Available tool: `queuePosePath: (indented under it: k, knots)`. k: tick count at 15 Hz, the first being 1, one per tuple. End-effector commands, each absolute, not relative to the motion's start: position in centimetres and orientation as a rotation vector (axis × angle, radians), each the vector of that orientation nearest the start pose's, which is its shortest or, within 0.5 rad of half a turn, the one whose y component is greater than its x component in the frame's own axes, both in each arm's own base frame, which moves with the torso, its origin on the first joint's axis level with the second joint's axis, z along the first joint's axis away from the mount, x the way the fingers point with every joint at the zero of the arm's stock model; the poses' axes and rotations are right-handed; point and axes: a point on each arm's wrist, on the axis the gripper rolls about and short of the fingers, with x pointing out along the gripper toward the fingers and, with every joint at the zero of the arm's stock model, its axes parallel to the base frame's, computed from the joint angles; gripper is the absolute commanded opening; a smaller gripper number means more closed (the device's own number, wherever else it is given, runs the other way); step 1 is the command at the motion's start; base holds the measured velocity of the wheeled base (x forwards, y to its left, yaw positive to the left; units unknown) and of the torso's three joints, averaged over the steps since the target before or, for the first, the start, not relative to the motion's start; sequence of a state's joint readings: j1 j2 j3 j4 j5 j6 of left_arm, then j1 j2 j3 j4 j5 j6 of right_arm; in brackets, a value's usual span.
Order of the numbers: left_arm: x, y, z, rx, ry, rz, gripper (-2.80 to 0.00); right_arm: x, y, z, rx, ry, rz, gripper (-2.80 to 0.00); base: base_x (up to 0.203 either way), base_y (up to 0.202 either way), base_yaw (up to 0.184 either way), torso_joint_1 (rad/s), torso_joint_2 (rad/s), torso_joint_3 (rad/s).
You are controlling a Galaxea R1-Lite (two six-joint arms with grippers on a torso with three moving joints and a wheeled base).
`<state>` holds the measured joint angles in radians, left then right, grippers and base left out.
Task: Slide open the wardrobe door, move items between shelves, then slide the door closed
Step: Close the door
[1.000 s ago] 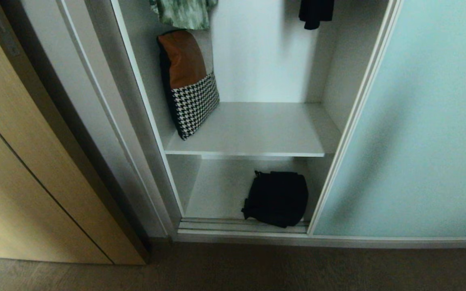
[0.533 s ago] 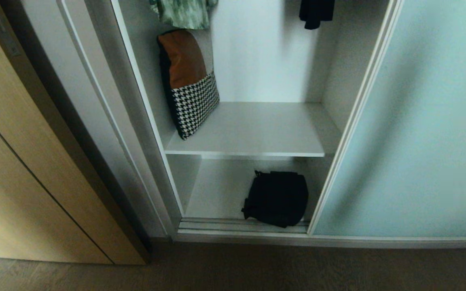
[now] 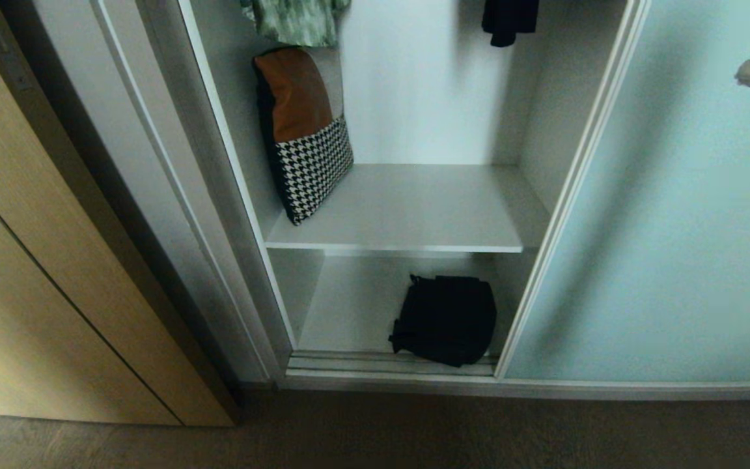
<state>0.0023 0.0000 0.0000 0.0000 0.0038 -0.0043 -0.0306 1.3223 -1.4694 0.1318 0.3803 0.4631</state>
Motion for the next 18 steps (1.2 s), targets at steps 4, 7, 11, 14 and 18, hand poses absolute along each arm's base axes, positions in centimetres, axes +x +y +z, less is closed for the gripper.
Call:
queuePosePath:
  k: [4,7,11,14,18]
  knots:
    - [-2.3,0.0,7.6,-0.005,0.002,0.008,-2.80,25.7,-1.2,37.3,0.547,0.163,0.330,-2.80,0.000,0.000,0.000,0.000,0.00,0.000]
    - [-2.3,0.0,7.6,-0.005,0.002,0.008,-2.80,27.2,-1.2,37.6,0.652,0.181,0.354,-2.80,0.000,0.000,0.000,0.000,0.00,0.000]
    - [-2.3,0.0,7.6,-0.005,0.002,0.008,-2.80,29.0,-1.3,37.8,0.774,0.217,0.409,-2.80,0.000,0.000,0.000,0.000,0.00,0.000]
    - [-2.3,0.0,7.6,-0.005,0.002,0.008,-2.80,30.9,-1.5,37.2,0.782,0.235,0.402,-2.80,0.000,0.000,0.000,0.000,0.00,0.000]
    - [-2.3,0.0,7.6,-0.005,0.002,0.008,-2.80,32.9,-1.6,36.3,0.790,0.253,0.393,-2.80,0.000,0.000,0.000,0.000,0.00,0.000]
